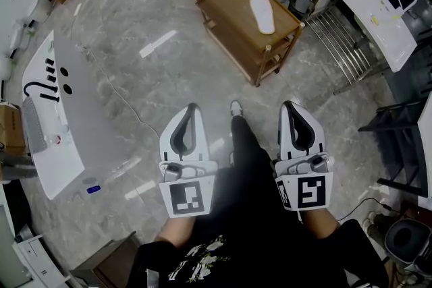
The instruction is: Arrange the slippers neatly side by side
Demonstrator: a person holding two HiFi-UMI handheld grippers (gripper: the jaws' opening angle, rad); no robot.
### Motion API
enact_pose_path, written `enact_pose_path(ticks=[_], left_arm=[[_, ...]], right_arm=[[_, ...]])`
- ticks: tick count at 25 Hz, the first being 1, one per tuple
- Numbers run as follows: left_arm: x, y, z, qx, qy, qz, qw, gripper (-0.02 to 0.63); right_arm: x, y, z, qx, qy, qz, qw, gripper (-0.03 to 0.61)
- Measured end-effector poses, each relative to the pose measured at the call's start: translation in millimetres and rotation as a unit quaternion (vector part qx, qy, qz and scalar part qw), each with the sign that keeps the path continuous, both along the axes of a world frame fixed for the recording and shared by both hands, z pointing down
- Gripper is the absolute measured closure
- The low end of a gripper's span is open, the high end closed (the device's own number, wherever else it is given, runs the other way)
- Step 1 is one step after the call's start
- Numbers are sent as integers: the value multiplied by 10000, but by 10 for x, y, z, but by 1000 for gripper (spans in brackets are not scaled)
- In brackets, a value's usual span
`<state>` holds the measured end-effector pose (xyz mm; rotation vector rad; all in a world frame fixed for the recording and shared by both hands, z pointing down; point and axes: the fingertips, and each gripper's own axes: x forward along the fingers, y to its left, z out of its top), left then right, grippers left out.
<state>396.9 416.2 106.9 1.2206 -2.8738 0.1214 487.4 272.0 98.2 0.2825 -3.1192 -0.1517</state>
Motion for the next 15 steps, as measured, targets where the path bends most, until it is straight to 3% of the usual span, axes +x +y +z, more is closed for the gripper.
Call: enact_pose_path(ticks=[5,15], left_arm=[[-61,-6,42,-80,-16,-74,9999,611],[-515,-13,148,-166,106,-249,9995,611]], right_arm=[[-94,-100,114,-75,78,16,9999,580],[-678,-138,218,-118,143,-156,9997,580]])
